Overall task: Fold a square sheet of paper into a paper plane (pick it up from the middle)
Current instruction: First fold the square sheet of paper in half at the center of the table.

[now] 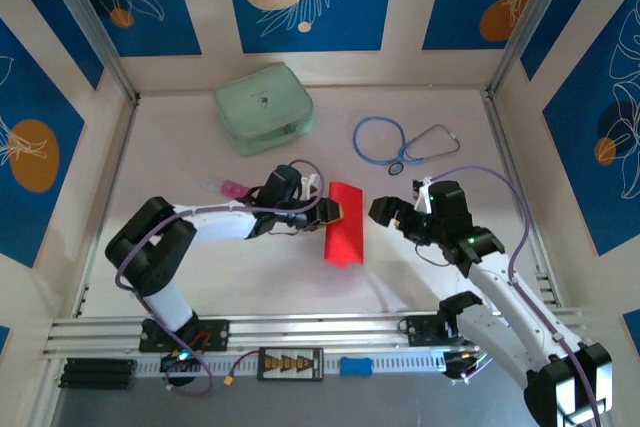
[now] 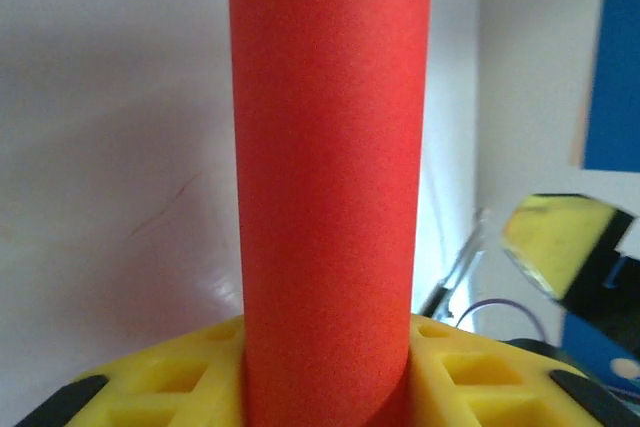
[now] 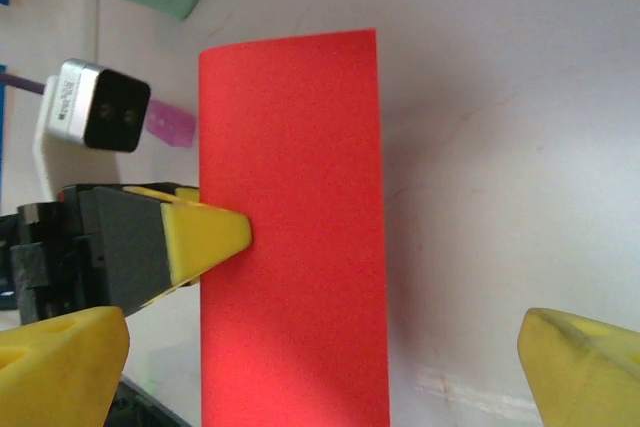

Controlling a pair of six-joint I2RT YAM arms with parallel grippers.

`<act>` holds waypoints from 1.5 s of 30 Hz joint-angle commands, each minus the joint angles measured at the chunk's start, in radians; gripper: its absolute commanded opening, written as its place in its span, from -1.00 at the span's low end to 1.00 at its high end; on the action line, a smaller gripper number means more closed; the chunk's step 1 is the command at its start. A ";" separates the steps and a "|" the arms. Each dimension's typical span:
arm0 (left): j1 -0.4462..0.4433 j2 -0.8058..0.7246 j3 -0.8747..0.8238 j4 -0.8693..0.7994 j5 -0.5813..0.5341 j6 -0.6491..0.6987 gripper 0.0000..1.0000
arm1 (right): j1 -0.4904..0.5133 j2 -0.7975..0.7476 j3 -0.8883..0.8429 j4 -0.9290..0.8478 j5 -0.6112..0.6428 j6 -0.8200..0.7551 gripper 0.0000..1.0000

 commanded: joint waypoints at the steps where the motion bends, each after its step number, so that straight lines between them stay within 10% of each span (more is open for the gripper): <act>1: 0.016 0.029 -0.035 0.216 0.082 -0.096 -0.25 | -0.006 -0.008 -0.027 0.053 -0.070 0.010 0.99; 32: 0.019 0.168 0.055 -0.049 -0.028 0.063 -0.18 | 0.020 0.133 -0.042 0.027 -0.079 0.120 0.71; 45: 0.020 0.087 0.068 -0.234 -0.124 0.150 0.11 | 0.102 0.033 -0.069 -0.029 0.218 0.222 0.83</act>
